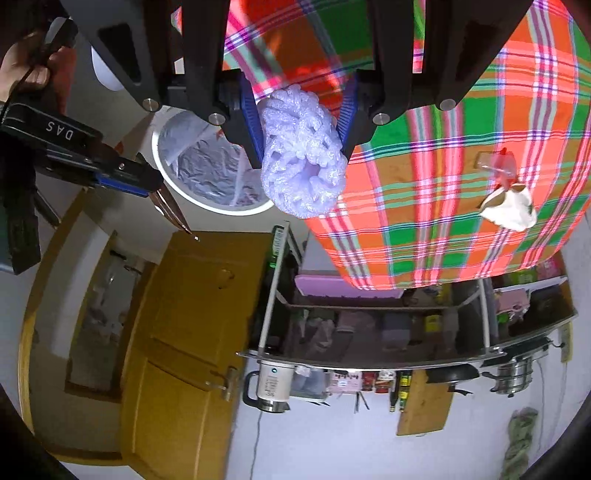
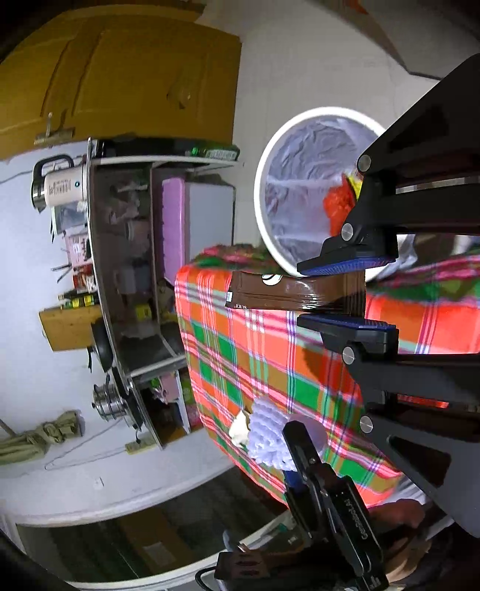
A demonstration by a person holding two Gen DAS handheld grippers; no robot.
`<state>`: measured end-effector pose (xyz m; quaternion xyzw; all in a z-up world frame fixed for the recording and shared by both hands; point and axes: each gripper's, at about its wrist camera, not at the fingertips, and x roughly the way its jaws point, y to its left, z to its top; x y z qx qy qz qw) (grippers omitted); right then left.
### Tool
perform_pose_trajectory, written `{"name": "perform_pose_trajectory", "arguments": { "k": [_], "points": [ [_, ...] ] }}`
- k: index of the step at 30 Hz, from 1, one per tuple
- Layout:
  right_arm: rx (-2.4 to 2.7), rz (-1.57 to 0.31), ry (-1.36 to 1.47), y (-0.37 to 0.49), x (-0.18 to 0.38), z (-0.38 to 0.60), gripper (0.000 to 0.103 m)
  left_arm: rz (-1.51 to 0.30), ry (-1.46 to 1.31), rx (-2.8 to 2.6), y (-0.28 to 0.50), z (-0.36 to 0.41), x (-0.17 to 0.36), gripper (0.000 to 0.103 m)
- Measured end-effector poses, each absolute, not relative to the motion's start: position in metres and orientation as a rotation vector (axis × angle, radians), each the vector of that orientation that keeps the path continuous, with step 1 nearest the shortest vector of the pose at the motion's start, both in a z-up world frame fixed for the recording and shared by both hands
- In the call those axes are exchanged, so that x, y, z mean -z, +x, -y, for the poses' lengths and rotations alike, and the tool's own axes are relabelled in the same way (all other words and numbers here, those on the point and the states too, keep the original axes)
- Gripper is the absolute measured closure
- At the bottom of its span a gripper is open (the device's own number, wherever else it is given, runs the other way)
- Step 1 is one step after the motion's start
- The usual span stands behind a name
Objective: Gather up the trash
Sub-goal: 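Carry the foam net and brown wrapper over the trash bin with both grippers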
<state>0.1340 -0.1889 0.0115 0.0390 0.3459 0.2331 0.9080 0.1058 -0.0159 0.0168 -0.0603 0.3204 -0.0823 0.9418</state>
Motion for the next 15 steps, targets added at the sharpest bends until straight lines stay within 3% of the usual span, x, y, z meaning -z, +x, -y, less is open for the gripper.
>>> {"name": "perform_pose_trajectory", "arguments": {
  "k": [15],
  "points": [
    [-0.377, -0.77, 0.141, 0.151, 0.016, 0.239, 0.081, -0.703, -0.083, 0.278, 0.145, 0.074, 0.004, 0.065]
  ]
}}
